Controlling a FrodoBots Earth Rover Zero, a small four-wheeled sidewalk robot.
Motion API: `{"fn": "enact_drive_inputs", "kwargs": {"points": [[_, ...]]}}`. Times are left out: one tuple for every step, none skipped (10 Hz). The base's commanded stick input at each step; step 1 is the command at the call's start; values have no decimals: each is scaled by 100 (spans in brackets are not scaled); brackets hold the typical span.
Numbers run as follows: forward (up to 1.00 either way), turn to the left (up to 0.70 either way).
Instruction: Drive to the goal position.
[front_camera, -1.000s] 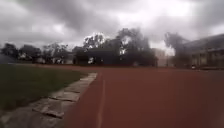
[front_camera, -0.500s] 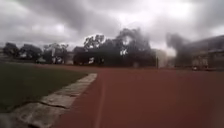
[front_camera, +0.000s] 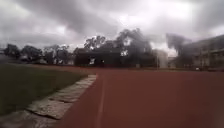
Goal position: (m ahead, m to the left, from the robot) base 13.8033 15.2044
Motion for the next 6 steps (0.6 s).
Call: {"fn": "enact_drive_inputs", "kwargs": {"points": [[70, 0], [70, 0], [70, 0], [70, 0], [70, 0], [70, 0]]}}
